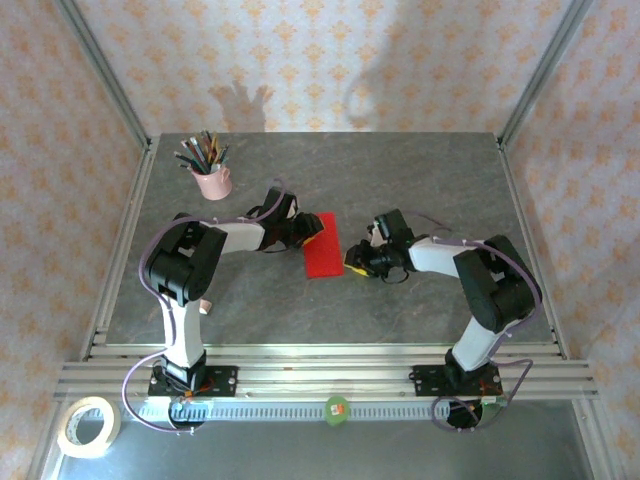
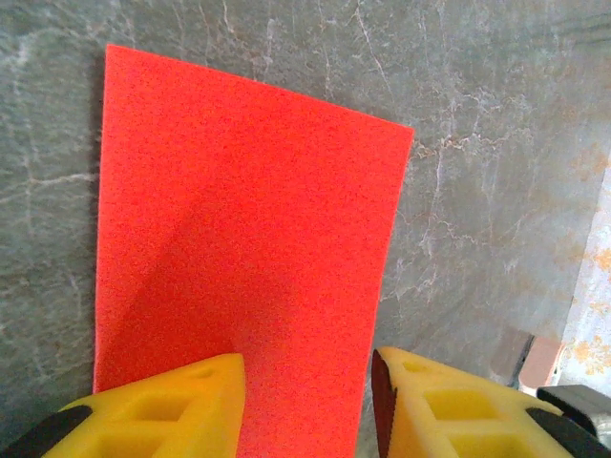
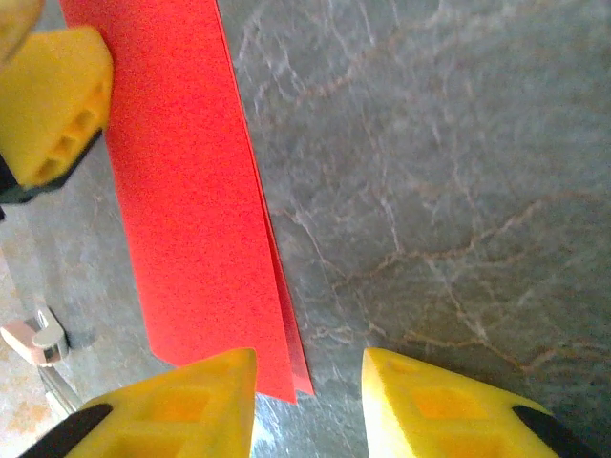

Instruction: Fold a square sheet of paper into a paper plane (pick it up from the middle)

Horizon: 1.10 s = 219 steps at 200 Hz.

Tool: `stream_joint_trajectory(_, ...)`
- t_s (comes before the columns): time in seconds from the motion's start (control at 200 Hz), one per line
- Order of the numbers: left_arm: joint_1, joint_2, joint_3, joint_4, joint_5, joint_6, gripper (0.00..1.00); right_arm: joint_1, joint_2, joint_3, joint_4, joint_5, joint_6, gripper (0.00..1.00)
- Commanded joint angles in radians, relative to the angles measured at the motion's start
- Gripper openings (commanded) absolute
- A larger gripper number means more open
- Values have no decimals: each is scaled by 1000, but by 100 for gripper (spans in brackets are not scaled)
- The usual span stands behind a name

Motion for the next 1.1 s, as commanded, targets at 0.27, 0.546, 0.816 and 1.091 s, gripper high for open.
stream_joint_trajectory(0.27,10,37,-21,-80,-60,10,43,35,31,2,5,-38,-1,25)
stream_joint_trajectory(0.546,10,43,-24,-77,-55,8,43,43,48,12,8,-51,-15,21)
stream_joint_trajectory(0.816,10,49,-23,-74,-52,10,43,48,51,21,29,-77,-10,20)
stream_joint_trajectory(1.091,10,54,-26,-73,-50,11,43,54,56,17,43,-73,0,20)
